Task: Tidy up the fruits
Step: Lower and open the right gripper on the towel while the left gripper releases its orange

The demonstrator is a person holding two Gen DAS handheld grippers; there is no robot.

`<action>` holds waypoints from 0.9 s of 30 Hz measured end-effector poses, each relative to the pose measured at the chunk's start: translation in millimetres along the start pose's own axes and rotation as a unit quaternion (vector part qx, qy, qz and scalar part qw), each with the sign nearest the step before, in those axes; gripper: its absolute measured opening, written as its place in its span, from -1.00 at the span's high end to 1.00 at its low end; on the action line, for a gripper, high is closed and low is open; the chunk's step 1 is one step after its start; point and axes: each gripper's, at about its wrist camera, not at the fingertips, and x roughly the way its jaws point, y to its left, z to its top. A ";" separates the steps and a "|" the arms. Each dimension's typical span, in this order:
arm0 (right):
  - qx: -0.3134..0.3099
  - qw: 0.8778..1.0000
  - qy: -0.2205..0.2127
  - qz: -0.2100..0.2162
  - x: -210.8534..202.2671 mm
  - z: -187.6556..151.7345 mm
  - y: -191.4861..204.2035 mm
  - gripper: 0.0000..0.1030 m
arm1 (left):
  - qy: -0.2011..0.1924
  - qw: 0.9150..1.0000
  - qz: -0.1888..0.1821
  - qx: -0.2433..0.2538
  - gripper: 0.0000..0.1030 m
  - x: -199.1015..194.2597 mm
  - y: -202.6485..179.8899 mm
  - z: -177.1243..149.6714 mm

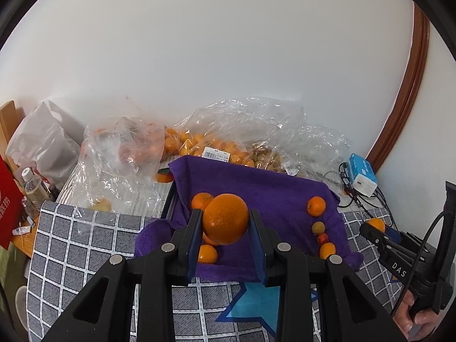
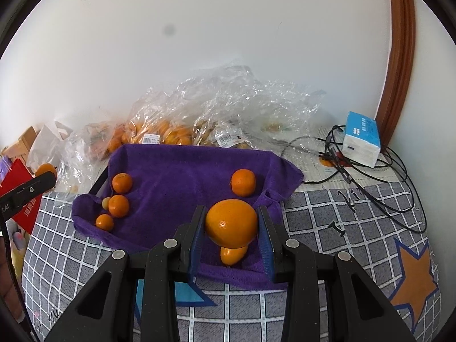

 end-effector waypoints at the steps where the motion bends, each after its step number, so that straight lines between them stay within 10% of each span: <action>1: -0.001 1.000 0.002 0.000 4.1 0.5 0.4 0.32 | 0.001 1.000 0.001 0.001 0.41 2.7 0.5 0.5; 27: -0.032 0.997 0.067 0.033 109.9 -8.5 34.9 0.32 | 0.057 0.998 0.009 -0.012 0.41 83.1 26.1 7.4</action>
